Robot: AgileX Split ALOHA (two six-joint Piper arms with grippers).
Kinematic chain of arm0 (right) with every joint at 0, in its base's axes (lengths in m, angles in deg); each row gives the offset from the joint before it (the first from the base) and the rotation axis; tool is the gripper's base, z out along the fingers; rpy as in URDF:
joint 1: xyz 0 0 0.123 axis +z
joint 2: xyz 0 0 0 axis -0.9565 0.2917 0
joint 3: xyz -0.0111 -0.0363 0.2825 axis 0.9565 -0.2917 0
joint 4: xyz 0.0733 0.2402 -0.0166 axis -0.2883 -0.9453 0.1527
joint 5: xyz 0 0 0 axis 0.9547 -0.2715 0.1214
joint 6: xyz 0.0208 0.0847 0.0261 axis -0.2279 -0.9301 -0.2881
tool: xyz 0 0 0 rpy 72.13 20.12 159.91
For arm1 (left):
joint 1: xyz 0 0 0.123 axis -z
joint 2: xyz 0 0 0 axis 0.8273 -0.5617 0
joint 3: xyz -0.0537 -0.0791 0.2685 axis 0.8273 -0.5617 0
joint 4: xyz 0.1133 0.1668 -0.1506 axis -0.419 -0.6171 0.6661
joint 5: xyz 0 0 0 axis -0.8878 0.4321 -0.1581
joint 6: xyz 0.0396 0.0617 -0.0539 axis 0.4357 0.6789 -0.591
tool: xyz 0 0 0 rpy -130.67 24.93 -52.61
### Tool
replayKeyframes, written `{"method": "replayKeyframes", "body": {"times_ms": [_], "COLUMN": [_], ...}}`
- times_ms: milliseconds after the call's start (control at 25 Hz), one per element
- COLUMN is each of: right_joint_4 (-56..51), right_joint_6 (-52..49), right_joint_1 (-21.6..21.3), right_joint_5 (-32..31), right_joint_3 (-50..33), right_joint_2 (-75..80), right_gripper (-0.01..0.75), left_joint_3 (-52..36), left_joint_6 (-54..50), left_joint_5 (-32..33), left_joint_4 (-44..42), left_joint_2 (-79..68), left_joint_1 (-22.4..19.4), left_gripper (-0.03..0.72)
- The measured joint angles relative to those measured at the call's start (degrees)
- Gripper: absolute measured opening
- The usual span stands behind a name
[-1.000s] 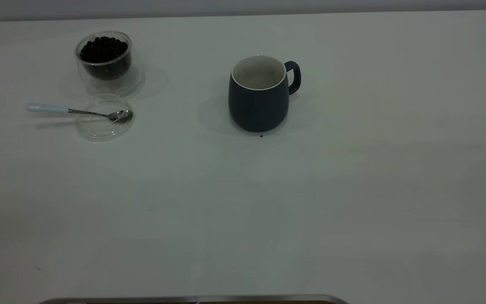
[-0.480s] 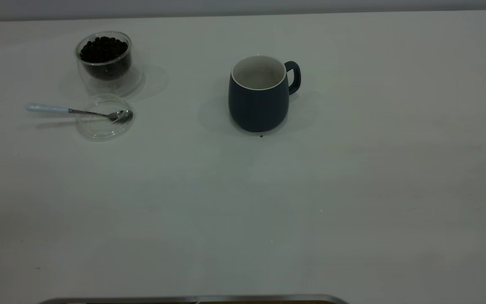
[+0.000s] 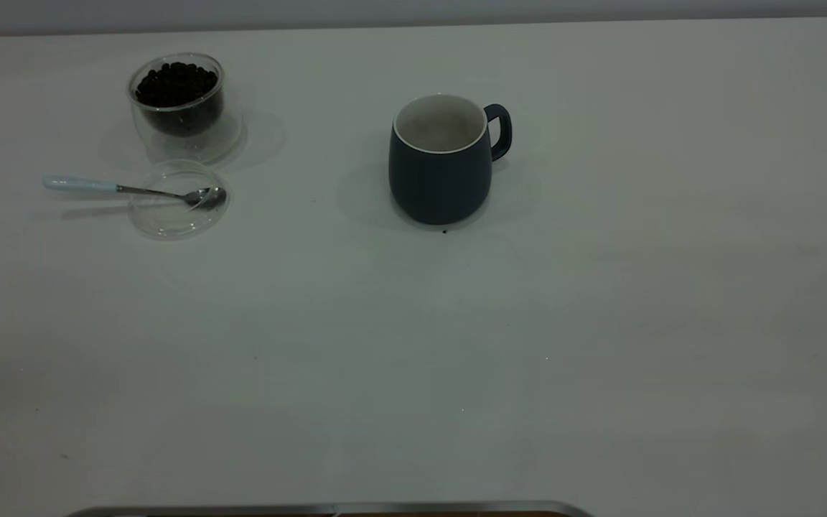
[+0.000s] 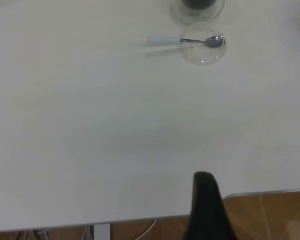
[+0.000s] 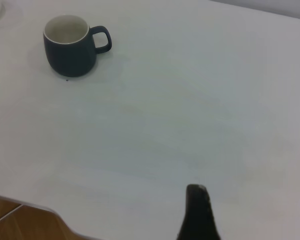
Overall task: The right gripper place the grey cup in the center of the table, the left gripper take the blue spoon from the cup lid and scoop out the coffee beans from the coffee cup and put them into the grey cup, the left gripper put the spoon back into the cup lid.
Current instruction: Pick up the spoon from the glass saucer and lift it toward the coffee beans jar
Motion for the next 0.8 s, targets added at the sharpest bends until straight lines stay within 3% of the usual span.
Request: {"method": "replayKeyframes", "body": {"times_ms": [520,800], "right_joint_4": [0.0,0.0], "right_joint_6": [0.0,0.0], "right_joint_1": [0.0,0.0], "right_joint_5": [0.0,-0.1], "right_joint_3": [0.0,0.0], "right_joint_2": [0.0,0.0], "right_gripper": [0.590,0.590], "left_joint_3": [0.2,5.8], "left_joint_6": [-1.8,-1.8], "left_joint_5": [-0.6,-11.6], "left_joint_4": [2.1,8.8], "left_joint_2": [-0.5,-23.7], "left_joint_1": [0.0,0.0], "left_gripper": [0.581,0.581]}}
